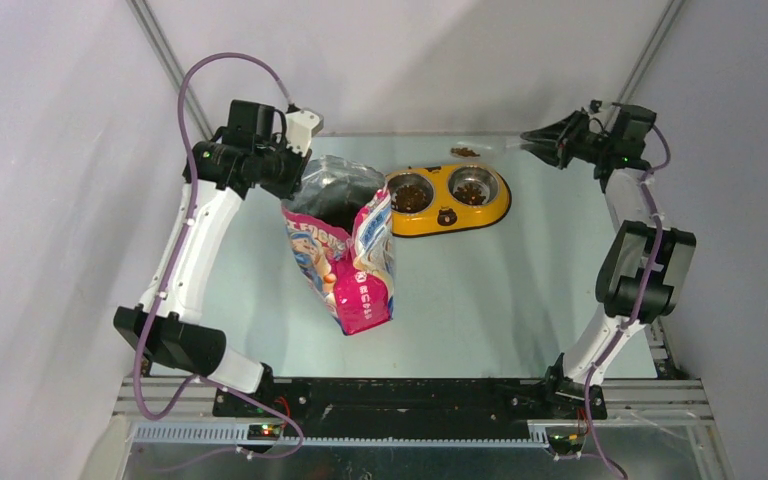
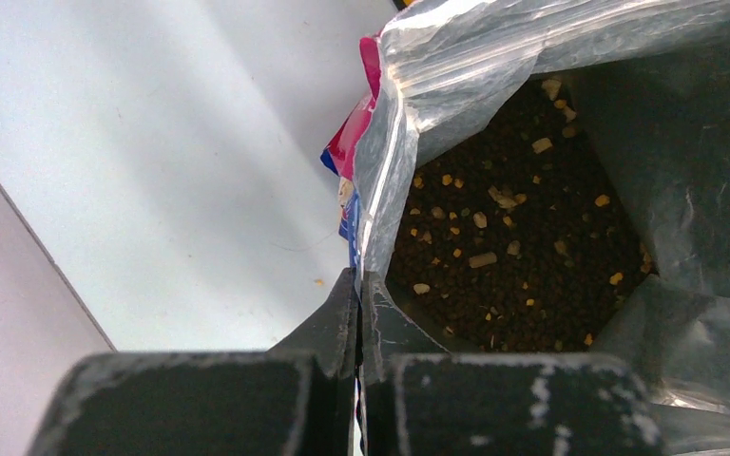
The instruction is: Serve the pet food
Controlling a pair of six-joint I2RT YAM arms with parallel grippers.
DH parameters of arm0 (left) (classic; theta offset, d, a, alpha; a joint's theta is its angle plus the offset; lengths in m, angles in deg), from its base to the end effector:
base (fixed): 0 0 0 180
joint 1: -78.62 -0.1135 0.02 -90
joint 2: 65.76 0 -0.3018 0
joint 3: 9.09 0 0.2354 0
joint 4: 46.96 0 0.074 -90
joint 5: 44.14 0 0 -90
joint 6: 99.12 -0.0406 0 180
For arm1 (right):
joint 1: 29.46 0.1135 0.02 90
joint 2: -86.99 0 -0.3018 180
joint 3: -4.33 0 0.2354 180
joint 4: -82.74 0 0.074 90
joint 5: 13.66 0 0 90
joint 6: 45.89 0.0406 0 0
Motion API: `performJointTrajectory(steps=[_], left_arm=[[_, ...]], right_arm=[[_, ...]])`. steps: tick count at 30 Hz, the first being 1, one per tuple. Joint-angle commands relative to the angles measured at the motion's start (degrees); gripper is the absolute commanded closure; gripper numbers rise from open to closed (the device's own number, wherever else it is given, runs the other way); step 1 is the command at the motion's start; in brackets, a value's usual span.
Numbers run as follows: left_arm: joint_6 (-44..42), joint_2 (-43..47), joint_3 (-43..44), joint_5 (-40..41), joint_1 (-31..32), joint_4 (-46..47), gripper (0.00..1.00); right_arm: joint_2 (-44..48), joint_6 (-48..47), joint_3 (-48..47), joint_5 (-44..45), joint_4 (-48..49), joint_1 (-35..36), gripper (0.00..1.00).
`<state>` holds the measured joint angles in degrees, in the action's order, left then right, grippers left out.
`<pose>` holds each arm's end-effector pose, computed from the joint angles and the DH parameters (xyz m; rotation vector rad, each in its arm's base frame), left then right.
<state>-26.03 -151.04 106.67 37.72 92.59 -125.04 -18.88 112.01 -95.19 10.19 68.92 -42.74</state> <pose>0.2655 -0.0720 0.4494 0.7013 2.2907 -0.1465 0.4186 -0.0606 0.3466 0.5802 2.0043 1.7076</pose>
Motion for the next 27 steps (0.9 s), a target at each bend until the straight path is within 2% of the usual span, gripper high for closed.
performJointTrajectory(steps=[1,13,18,23,27], left_arm=[[1.8,2.8,0.7,-2.4,-0.3,2.1,1.0],[2.9,5.8,-1.6,-3.2,-0.2,2.7,1.0],[3.0,6.7,-2.5,-3.3,-0.2,2.9,1.0],[3.0,7.0,-2.6,-3.4,-0.2,3.0,1.0],[3.2,7.6,-2.9,-3.6,-0.2,3.1,1.0]], right_arm=[[-0.4,-9.1,-0.5,1.7,-5.3,-2.4,1.0],[-4.9,-25.2,-6.0,9.6,-19.5,-4.5,1.0],[-5.9,-32.7,-9.8,17.0,-25.6,-3.1,1.0],[-5.7,-43.0,-15.2,30.1,-33.3,0.4,1.0],[-6.0,-45.9,-18.4,36.1,-35.0,2.8,1.0]])
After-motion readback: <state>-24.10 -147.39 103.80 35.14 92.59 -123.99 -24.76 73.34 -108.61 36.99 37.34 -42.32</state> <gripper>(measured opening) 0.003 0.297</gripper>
